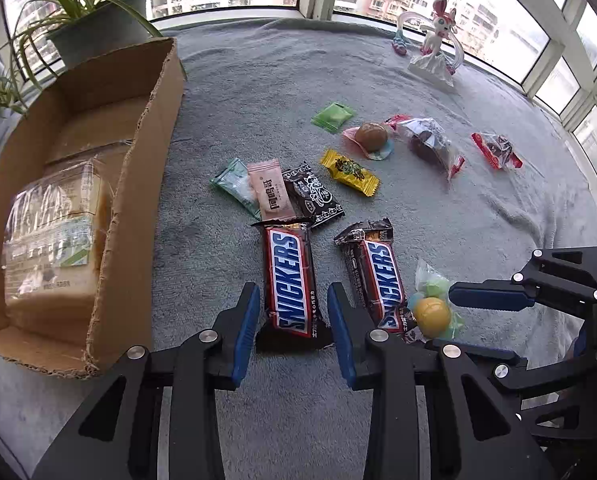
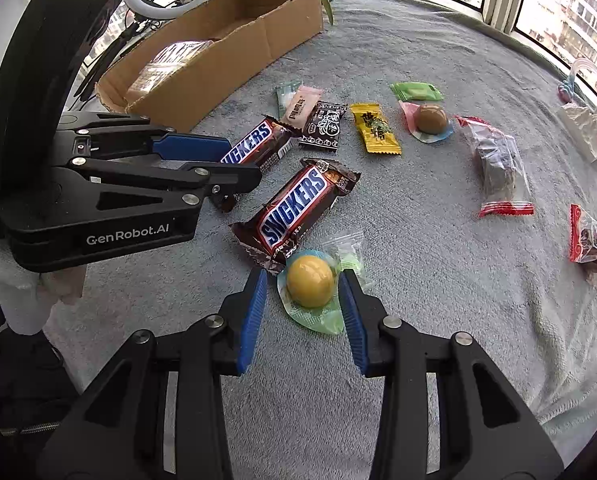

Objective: Organize snacks
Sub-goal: 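Grasp a Snickers bar with the left gripper while the right gripper grasps the yellow ball candy, then carry the Snickers bar into the box with the left gripper while the right gripper drops the yellow candy there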

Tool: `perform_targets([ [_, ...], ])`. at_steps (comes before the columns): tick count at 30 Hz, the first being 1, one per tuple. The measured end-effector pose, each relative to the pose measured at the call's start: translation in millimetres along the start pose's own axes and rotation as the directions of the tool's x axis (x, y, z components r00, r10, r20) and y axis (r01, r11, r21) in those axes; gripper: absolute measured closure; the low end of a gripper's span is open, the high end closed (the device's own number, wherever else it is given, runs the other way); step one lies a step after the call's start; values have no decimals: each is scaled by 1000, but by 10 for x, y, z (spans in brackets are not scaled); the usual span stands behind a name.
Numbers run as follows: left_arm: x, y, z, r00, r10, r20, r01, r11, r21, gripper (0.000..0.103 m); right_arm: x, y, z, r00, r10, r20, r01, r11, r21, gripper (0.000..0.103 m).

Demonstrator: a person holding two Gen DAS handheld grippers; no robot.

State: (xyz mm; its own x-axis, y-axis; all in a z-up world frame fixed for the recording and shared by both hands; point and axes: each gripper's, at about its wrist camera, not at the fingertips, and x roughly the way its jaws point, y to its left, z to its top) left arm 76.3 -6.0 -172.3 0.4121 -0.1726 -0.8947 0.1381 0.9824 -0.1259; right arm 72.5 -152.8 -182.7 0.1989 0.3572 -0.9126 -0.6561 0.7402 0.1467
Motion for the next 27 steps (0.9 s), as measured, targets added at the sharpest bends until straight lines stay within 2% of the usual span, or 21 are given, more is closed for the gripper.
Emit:
perform_targets([
  [2, 40, 16, 4, 1000, 2, -8, -2, 1000, -4, 70, 27, 1, 8, 1000, -4, -7, 4, 1000, -3, 65],
  [4, 72, 22, 15, 1000, 1, -12, -1, 1000, -6, 75, 59, -9, 11, 1000, -4, -18, 4, 1000, -3, 70],
  [7, 84, 28, 15, 1000, 2, -10, -2, 1000, -9, 75, 51, -36, 2, 1000, 20, -22, -20, 1000, 15, 71],
  [16, 102, 9, 33, 1000, 5, 8, -5, 1000, 9, 76, 90, -44, -2, 1000, 9, -27, -9, 1000, 11, 76],
  [19, 90, 27, 24, 1000, -3, 10, 3, 1000, 0, 77, 53, -69, -27, 999, 32, -24, -31, 999, 30, 76],
  [27, 23, 62, -36, 999, -29, 15, 29, 999, -30, 77, -81, -98, -134, 1000, 16, -4, -16, 998, 56, 76],
])
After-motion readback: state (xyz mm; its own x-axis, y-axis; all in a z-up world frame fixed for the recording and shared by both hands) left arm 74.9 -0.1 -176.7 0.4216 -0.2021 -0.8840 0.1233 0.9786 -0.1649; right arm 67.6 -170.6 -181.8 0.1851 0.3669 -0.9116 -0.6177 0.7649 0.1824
